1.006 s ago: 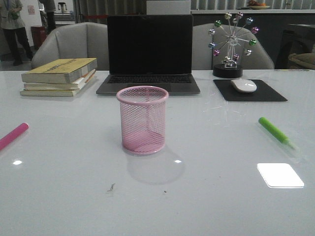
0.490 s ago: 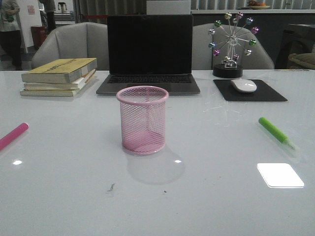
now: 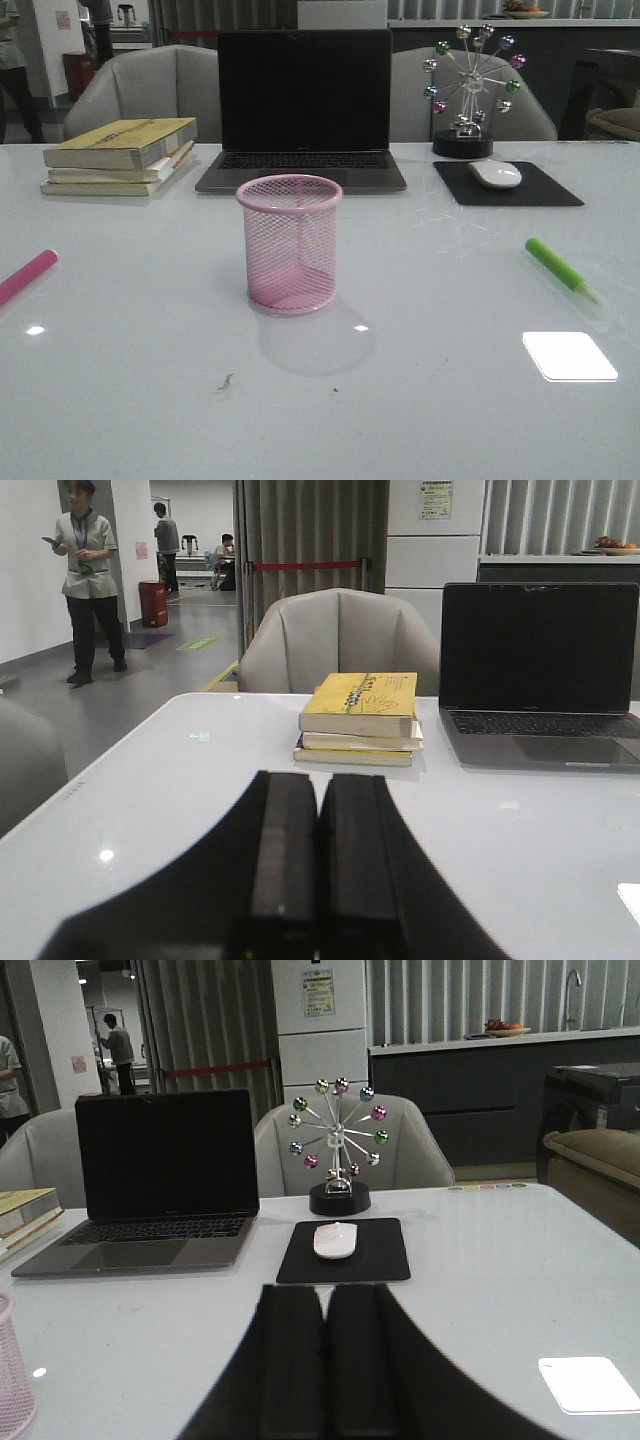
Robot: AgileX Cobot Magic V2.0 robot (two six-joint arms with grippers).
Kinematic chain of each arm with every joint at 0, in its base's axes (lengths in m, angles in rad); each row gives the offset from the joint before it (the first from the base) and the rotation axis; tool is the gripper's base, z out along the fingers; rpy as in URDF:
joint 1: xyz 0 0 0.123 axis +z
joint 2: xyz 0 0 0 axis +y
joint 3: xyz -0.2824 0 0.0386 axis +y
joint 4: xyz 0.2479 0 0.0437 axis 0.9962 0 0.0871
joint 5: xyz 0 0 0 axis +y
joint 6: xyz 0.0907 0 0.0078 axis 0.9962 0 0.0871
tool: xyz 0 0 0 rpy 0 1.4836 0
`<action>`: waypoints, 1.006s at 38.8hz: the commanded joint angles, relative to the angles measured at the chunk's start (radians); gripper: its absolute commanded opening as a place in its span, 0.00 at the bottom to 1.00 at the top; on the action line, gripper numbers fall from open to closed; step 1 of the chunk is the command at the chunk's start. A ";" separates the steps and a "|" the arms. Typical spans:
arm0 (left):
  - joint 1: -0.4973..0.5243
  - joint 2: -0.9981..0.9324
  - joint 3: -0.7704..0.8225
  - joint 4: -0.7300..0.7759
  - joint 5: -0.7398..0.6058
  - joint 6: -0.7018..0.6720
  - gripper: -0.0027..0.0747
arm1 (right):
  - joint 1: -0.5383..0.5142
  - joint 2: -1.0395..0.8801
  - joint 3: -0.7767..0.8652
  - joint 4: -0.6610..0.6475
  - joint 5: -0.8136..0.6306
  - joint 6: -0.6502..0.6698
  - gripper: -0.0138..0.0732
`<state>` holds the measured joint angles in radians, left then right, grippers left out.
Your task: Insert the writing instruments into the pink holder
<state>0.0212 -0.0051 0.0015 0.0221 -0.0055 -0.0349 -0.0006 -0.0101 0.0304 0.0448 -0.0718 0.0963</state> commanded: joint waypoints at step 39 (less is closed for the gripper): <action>-0.108 0.709 -0.647 0.018 0.055 -0.005 0.23 | -0.005 0.667 -0.597 -0.050 0.162 -0.001 0.45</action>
<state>-0.0472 0.6508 -0.6018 0.0387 0.1258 -0.0349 -0.0006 0.5936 -0.5206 0.0077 0.1812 0.0963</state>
